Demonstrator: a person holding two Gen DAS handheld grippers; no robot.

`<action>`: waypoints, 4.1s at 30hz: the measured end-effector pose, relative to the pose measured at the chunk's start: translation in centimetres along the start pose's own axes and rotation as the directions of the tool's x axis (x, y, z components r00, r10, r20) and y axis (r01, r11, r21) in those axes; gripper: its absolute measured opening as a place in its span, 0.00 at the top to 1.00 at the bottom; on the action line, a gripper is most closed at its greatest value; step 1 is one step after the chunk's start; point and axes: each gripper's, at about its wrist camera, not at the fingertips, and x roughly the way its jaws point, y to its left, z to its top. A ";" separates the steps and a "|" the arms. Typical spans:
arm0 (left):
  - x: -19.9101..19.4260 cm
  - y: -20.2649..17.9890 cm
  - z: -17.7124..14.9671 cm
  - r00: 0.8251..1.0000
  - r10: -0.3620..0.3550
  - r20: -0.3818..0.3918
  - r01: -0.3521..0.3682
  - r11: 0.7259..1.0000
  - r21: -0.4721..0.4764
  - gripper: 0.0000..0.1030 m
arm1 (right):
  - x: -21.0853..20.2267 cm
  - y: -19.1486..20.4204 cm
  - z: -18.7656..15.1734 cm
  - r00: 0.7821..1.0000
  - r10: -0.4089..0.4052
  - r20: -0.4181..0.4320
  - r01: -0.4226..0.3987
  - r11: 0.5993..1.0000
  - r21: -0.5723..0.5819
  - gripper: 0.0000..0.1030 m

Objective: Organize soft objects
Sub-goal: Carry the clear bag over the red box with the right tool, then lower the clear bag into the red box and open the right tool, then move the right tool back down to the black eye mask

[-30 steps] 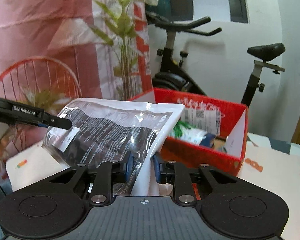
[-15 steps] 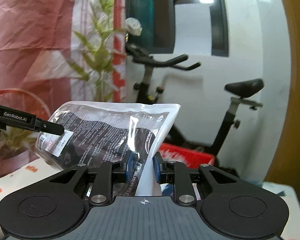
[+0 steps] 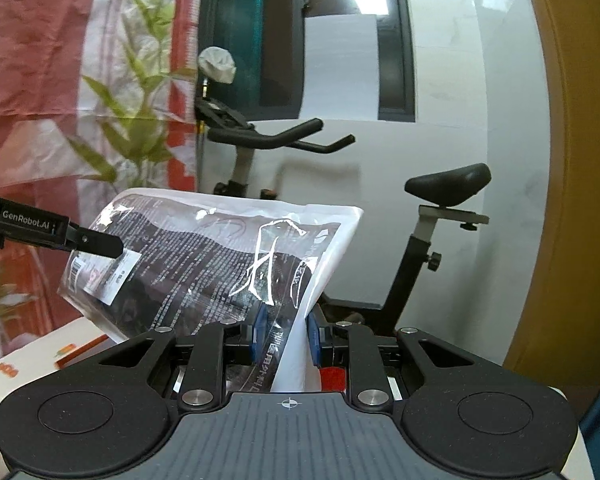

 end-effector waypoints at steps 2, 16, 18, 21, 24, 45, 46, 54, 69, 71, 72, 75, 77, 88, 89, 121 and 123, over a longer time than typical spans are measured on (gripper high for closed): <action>1.6 0.4 0.1 1.000 0.005 -0.021 -0.005 1.000 0.000 0.56 | 1.6 -0.6 0.1 1.000 -0.002 -0.008 0.002 1.000 -0.005 0.80; 9.2 3.8 -2.8 0.967 0.007 -0.256 0.000 1.000 0.024 0.56 | 11.3 -2.1 -4.0 0.957 0.013 -0.289 -0.011 1.000 0.009 0.80; 9.3 4.4 -2.9 0.960 -0.018 -0.281 0.021 1.000 0.010 0.56 | 11.6 -1.9 -4.6 0.949 0.015 -0.313 -0.010 1.000 0.016 0.80; 9.3 5.2 -3.1 0.957 -0.043 -0.285 0.042 0.999 -0.009 0.56 | 12.0 -1.9 -4.8 0.936 0.008 -0.351 0.001 1.000 0.028 0.80; 9.5 5.7 -3.0 0.958 -0.044 -0.284 0.039 0.999 -0.025 0.56 | 12.2 -1.5 -4.5 0.927 -0.002 -0.376 0.009 1.000 0.017 0.80; 14.6 1.5 -4.5 0.896 -0.075 -0.438 0.102 0.994 0.039 0.62 | 14.1 0.1 -4.8 0.843 -0.032 -0.537 0.004 0.999 -0.054 0.82; 15.1 1.6 -4.6 0.886 -0.071 -0.458 0.100 0.994 0.041 0.62 | 14.1 0.1 -4.8 0.843 -0.033 -0.537 0.000 0.998 -0.061 0.82; 16.5 1.3 -5.1 0.855 -0.030 -0.518 0.091 0.992 0.093 0.65 | 12.6 -0.9 -3.1 0.869 -0.029 -0.494 0.002 0.998 -0.055 0.85; 16.5 1.7 -5.3 0.839 -0.082 -0.538 0.130 0.990 0.051 0.65 | 18.2 0.0 -4.3 0.708 0.122 -0.695 -0.108 0.992 0.064 0.95; 16.6 1.7 -5.3 0.839 -0.085 -0.538 0.133 0.990 0.051 0.65 | 18.6 0.3 -4.4 0.694 0.107 -0.712 -0.111 0.993 0.042 0.95; 16.6 1.5 -5.4 0.839 -0.085 -0.538 0.138 0.989 0.058 0.65 | 18.7 0.5 -4.7 0.687 0.101 -0.720 -0.111 0.993 0.034 0.95; 16.4 1.3 -5.4 0.845 -0.074 -0.530 0.139 0.987 0.083 0.65 | 19.1 0.6 -4.8 0.675 0.097 -0.731 -0.100 0.994 0.039 0.95; 16.2 1.3 -5.3 0.855 -0.077 -0.513 0.137 0.987 0.079 0.65 | 18.8 0.6 -4.7 0.685 0.079 -0.724 -0.080 0.996 0.033 0.95; 11.3 0.2 -3.8 0.909 -0.105 -0.404 0.158 0.982 0.100 0.64 | 14.3 1.2 -2.1 0.781 0.005 -0.624 -0.017 1.000 -0.013 0.81; 10.7 0.0 -3.7 0.914 -0.102 -0.393 0.156 0.982 0.108 0.64 | 13.8 1.2 -1.9 0.789 0.004 -0.614 -0.014 1.000 -0.012 0.80; -5.8 1.8 -11.5 0.963 -0.014 -0.269 0.028 0.998 0.048 0.00 | -2.4 3.0 -4.1 0.958 -0.047 -0.283 0.088 0.987 0.132 0.00; -6.0 1.8 -12.6 0.958 0.010 -0.286 0.004 0.999 0.050 0.00 | -3.3 3.3 -4.7 0.962 -0.057 -0.266 0.094 0.987 0.128 0.00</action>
